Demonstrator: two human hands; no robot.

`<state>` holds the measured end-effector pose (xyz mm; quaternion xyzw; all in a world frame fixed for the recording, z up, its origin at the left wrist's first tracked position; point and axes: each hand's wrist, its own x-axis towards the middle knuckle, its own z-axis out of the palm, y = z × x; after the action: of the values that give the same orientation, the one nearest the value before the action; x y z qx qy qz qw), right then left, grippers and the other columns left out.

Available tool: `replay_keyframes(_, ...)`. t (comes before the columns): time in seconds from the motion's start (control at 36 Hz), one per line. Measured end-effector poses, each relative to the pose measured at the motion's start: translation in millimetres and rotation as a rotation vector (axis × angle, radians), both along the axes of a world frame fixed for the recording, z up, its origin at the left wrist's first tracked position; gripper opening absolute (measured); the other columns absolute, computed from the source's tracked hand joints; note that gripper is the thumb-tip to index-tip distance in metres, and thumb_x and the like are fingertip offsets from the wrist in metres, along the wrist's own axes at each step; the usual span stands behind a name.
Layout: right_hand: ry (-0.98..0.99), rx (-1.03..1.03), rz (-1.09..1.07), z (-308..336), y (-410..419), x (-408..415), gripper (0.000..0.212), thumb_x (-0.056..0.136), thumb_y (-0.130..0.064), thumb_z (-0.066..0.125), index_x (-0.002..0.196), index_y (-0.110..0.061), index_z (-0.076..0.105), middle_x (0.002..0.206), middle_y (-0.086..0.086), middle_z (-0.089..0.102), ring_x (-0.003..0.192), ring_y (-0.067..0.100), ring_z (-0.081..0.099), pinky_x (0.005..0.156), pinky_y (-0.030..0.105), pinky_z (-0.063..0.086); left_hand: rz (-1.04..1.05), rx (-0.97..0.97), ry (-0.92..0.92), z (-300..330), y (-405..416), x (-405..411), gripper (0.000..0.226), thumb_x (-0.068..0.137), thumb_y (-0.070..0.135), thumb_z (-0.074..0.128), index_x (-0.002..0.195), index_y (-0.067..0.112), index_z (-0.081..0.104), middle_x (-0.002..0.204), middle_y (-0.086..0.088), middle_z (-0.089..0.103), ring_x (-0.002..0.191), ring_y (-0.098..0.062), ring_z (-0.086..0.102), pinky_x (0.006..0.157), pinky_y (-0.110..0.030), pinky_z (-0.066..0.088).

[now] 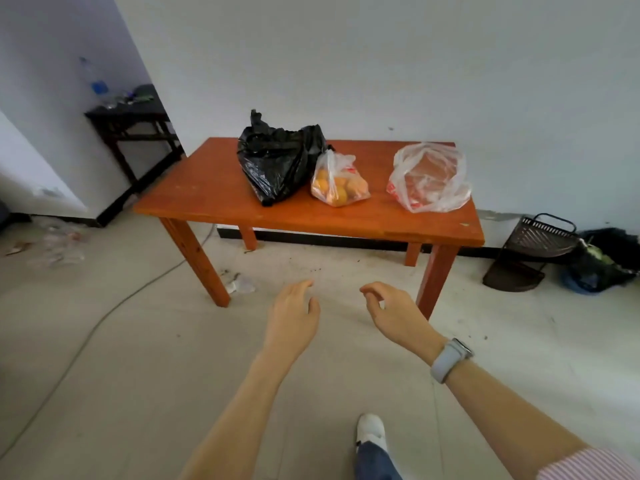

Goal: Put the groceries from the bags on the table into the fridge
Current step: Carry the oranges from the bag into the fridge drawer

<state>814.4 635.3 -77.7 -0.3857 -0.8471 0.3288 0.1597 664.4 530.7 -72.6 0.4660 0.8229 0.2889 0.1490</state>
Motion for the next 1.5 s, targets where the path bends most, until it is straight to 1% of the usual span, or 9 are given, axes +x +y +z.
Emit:
replay_keyframes(0.58, -0.057, -0.053, -0.127, -8, 326, -191, 0.041, 0.092, -0.011, 0.046, 0.132, -0.011, 0.043, 0.131, 0.011, 0.052, 0.113, 0.027, 0.054, 0.092, 0.031, 0.041, -0.105, -0.011, 0.115, -23, 332, -201, 0.038, 0.093, 0.018, 0.049, 0.131, 0.015, 0.046, 0.131, -0.003, 0.05, 0.121, -0.017, 0.043, 0.098, -0.024, 0.035)
replay_keyframes(0.81, -0.271, 0.022, -0.151, -42, 425, -270, 0.064, 0.091, -0.022, 0.048, 0.145, -0.015, 0.014, 0.155, 0.007, 0.013, 0.141, 0.027, 0.018, 0.105, 0.045, 0.036, -0.36, -0.075, 0.329, -30, 446, -278, 0.055, 0.092, 0.018, 0.045, 0.143, 0.018, 0.025, 0.151, 0.001, 0.022, 0.135, -0.02, 0.019, 0.104, -0.033, 0.032)
replay_keyframes(0.92, -0.489, 0.19, 0.065, -57, 460, -295, 0.065, 0.09, -0.028, 0.051, 0.145, -0.021, 0.016, 0.157, 0.0, -0.008, 0.144, 0.019, -0.009, 0.117, 0.048, 0.013, -0.572, -0.216, 0.499, -40, 486, -300, 0.073, 0.091, 0.018, 0.046, 0.149, 0.02, 0.002, 0.158, 0.002, -0.004, 0.143, -0.028, -0.001, 0.109, -0.043, 0.026)
replay_keyframes(1.06, -0.641, 0.497, 0.476, -72, 473, -283, 0.032, 0.085, -0.032, 0.043, 0.101, -0.017, 0.067, 0.14, 0.002, 0.047, 0.143, 0.023, 0.018, 0.118, 0.047, 0.007, -0.841, -0.226, 0.704, -58, 498, -315, 0.046, 0.092, 0.026, 0.043, 0.137, 0.014, 0.041, 0.154, 0.0, 0.023, 0.145, -0.023, -0.002, 0.113, -0.044, 0.011)
replay_keyframes(1.14, -0.555, 0.582, 0.523, -70, 466, -265, 0.025, 0.08, -0.031, 0.045, 0.096, -0.018, 0.059, 0.1, 0.002, 0.069, 0.117, 0.023, 0.054, 0.117, 0.037, 0.016, -0.963, -0.173, 0.686, -67, 484, -322, 0.035, 0.089, 0.029, 0.044, 0.115, 0.016, 0.062, 0.13, 0.002, 0.058, 0.14, -0.017, 0.027, 0.114, -0.045, 0.012)
replay_keyframes(1.19, -0.508, 0.503, 0.533, -62, 460, -256, 0.028, 0.085, -0.03, 0.051, 0.109, -0.016, 0.047, 0.086, 0.002, 0.069, 0.097, 0.019, 0.063, 0.111, 0.035, 0.029, -0.995, -0.118, 0.682, -76, 470, -327, 0.029, 0.083, 0.031, 0.048, 0.1, 0.021, 0.07, 0.109, 0.007, 0.069, 0.116, -0.01, 0.056, 0.107, -0.044, 0.032)
replay_keyframes(1.33, -0.77, 0.208, 0.441, -62, 460, -229, 0.047, 0.097, -0.047, 0.015, 0.141, -0.034, 0.027, 0.138, -0.001, 0.049, 0.13, 0.019, 0.04, 0.118, 0.038, 0.012, -0.734, -0.161, 0.549, -98, 445, -334, 0.042, 0.091, 0.04, 0.03, 0.09, 0.023, 0.069, 0.078, 0.007, 0.071, 0.069, -0.013, 0.067, 0.078, -0.036, 0.043)
replay_keyframes(1.44, -0.818, -0.025, 0.28, -76, 460, -216, 0.078, 0.085, -0.06, -0.009, 0.139, -0.026, 0.037, 0.145, -0.002, 0.039, 0.136, 0.018, 0.031, 0.118, 0.046, 0.001, -0.528, -0.356, 0.532, -94, 450, -322, 0.058, 0.098, 0.044, 0.018, 0.145, 0.011, 0.029, 0.103, -0.002, 0.07, 0.081, -0.018, 0.067, 0.074, -0.033, 0.046)
replay_keyframes(1.5, -0.771, -0.161, 0.168, -91, 456, -214, 0.057, 0.096, -0.047, 0.008, 0.139, -0.025, 0.037, 0.146, 0.0, 0.037, 0.137, 0.022, 0.03, 0.115, 0.049, 0.011, -0.421, -0.397, 0.442, -96, 457, -312, 0.062, 0.098, 0.046, 0.019, 0.148, 0.01, 0.012, 0.134, -0.008, 0.052, 0.098, -0.022, 0.064, 0.078, -0.032, 0.048)
